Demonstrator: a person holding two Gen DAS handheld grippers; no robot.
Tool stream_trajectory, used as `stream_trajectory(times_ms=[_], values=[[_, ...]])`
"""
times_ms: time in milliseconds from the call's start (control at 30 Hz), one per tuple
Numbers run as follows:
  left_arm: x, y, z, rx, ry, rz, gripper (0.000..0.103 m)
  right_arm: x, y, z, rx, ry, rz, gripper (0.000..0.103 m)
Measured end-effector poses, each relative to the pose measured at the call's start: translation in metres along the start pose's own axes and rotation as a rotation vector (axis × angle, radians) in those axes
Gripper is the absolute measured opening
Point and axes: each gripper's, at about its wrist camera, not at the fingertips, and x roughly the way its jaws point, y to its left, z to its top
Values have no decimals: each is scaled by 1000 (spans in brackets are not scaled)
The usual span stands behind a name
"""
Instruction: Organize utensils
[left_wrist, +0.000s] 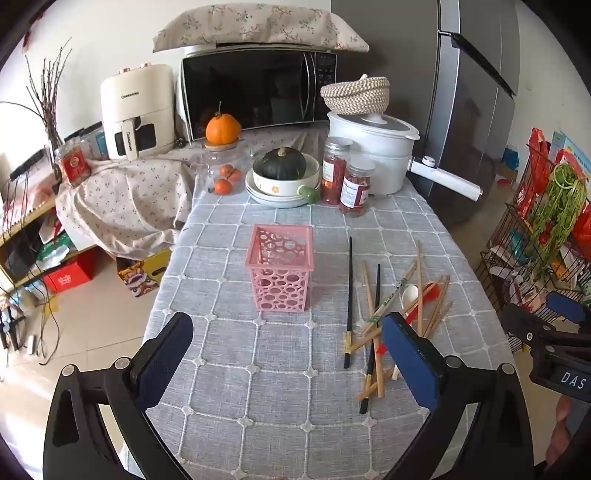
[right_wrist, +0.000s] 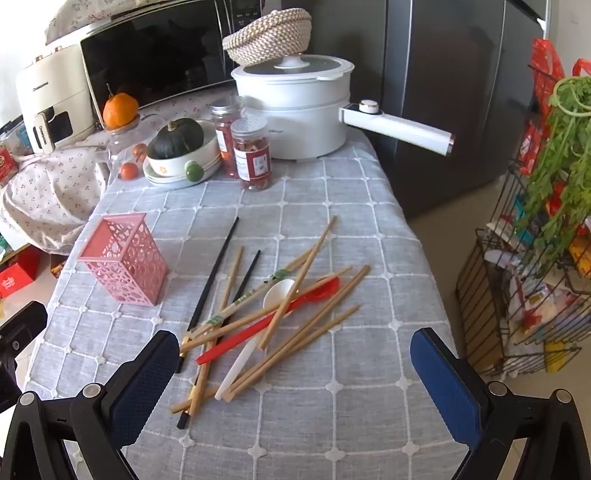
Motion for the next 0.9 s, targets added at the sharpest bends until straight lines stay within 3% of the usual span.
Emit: stream_trajectory(times_ms=[900], values=[[4, 1, -5, -17, 0, -18, 103, -3, 6, -2, -14, -31, -22, 103]])
